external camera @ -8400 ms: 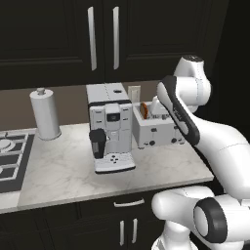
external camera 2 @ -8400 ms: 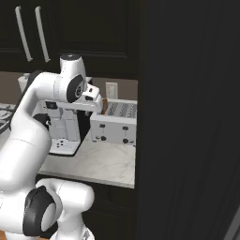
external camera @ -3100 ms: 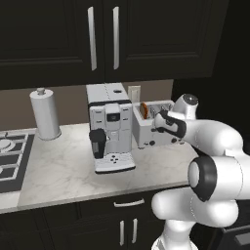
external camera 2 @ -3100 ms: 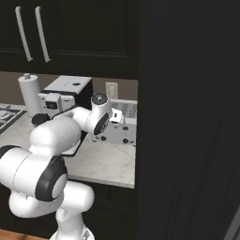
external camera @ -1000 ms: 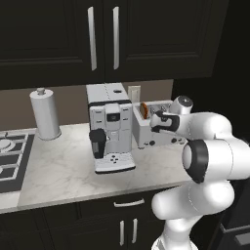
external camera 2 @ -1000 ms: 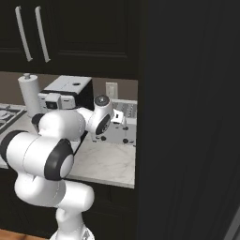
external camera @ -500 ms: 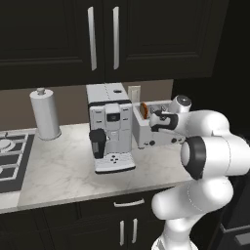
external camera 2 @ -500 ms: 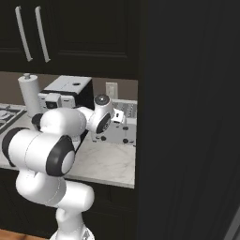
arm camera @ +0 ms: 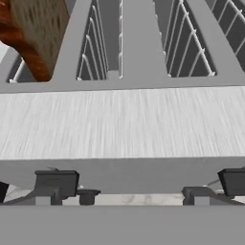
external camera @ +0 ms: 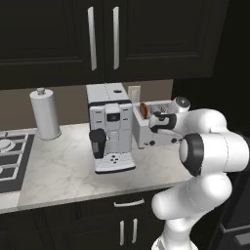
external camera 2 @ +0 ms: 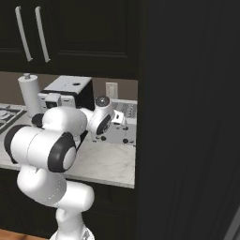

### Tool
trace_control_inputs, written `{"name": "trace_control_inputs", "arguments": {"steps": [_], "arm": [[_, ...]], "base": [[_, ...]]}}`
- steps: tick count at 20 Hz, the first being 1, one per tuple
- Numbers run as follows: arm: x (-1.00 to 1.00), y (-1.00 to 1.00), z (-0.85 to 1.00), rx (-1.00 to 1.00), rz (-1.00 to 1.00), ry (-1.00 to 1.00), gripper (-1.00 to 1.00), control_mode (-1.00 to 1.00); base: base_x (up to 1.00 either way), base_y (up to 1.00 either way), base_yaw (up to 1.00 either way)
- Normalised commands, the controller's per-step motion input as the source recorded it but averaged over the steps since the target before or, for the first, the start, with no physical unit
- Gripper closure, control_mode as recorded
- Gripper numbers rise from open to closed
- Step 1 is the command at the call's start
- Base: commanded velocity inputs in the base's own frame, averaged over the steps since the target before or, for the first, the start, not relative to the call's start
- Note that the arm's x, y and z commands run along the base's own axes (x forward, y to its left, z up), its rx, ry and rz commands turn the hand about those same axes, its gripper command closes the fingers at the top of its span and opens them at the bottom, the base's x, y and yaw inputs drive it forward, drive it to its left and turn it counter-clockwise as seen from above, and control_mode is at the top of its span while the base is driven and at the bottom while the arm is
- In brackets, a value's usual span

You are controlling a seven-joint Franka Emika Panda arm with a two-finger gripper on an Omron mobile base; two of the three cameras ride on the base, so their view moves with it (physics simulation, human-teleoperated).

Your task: Start the toaster. Once the lever pops up, take the bread to the plate on the dining counter.

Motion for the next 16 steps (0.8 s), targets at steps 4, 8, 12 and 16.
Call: {"name": "trace_control_inputs", "arguments": {"steps": [4, 8, 12, 16], "arm": [[0.01, 0.0, -0.13, 0.0, 0.0, 0.0, -1.0, -1.0], [0.0, 0.0, -0.12, 0.0, 0.0, 0.0, -1.0, -1.0], [0.0, 0.0, -0.14, 0.0, 0.0, 0.0, -1.0, -1.0], [0.0, 0.0, -0.12, 0.0, 0.0, 0.0, -1.0, -1.0]], "base": [[0.0, 0.0, 0.0], [0.0, 0.0, 0.0], [0.0, 0.0, 0.0], [0.0, 0.0, 0.0]]}}
